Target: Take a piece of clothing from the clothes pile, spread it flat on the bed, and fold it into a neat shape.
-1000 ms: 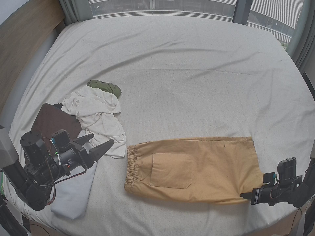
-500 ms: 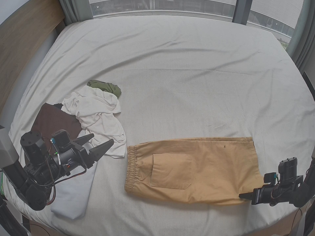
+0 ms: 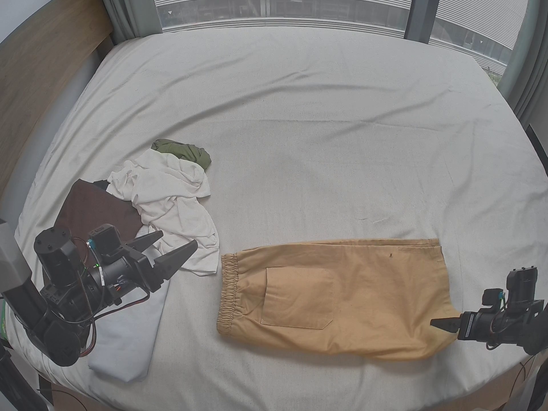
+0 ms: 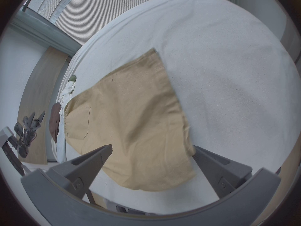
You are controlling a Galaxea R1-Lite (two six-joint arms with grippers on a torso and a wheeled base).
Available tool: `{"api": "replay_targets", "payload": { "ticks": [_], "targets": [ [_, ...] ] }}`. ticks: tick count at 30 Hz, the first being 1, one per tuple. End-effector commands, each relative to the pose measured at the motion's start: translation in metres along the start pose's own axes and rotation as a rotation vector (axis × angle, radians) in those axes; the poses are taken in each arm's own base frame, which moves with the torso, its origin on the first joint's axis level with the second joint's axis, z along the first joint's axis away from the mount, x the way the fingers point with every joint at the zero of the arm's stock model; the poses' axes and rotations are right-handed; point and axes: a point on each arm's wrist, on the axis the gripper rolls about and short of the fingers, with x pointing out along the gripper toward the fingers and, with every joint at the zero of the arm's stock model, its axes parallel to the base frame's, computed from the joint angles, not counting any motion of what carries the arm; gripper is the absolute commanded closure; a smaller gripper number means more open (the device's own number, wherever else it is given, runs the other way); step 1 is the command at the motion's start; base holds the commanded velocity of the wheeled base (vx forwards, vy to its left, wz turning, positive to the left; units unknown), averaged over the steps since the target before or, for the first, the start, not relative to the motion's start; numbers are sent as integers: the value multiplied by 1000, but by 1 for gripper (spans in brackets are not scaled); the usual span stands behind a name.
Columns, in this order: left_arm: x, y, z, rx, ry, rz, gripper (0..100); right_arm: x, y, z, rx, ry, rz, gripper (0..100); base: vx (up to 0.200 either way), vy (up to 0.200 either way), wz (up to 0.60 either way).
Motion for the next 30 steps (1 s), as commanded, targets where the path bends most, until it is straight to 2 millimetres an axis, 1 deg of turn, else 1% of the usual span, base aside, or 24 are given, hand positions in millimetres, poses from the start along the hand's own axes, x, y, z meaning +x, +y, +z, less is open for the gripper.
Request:
{"api": "replay_targets", "payload": {
  "ticks": [1,5,8,9,10,11,12,14,17,19,20,24,28,30],
  "targets": [
    [0,0,1,0,-3,-1,0,-19,-5,6,7,-105,-34,0,0,0,0],
    [0,-1,-1,0,4,-4,0,-24,2,11,-33,-163,-4,0,0,0,0],
    [-1,-2,-2,-2,7,-6,0,-23,11,17,-81,-209,40,0,0,0,0],
    [-1,-2,-2,-2,7,-6,0,-23,11,17,-81,-209,40,0,0,0,0],
    [-1,-2,-2,-2,7,-6,0,-23,14,21,-101,-237,56,0,0,0,0],
    [-1,-2,-2,-3,10,-5,0,-21,22,29,-144,-285,102,0,0,0,0],
    [-1,-2,-3,-3,11,-5,0,-20,27,33,-164,-304,123,0,0,0,0],
    [-2,-1,-5,-6,21,-1,0,-18,35,36,-201,-316,160,0,0,0,0],
    [-4,-3,-7,-10,32,-5,0,-13,53,40,-264,-323,235,0,0,0,0],
    [-4,-3,-7,-11,33,-4,0,-12,56,40,-273,-322,248,0,0,0,0],
    [-5,-4,-8,-13,40,-9,0,-9,68,46,-304,-337,293,0,0,0,0],
    [-9,-6,-13,-23,70,-44,0,-6,86,58,-349,-372,363,0,0,0,0],
    [-9,-5,-16,-33,85,-50,0,-5,101,69,-378,-410,408,0,0,0,0],
    [-10,-5,-17,-37,90,-50,0,-5,104,73,-382,-418,415,0,0,0,0]
  ]
}}
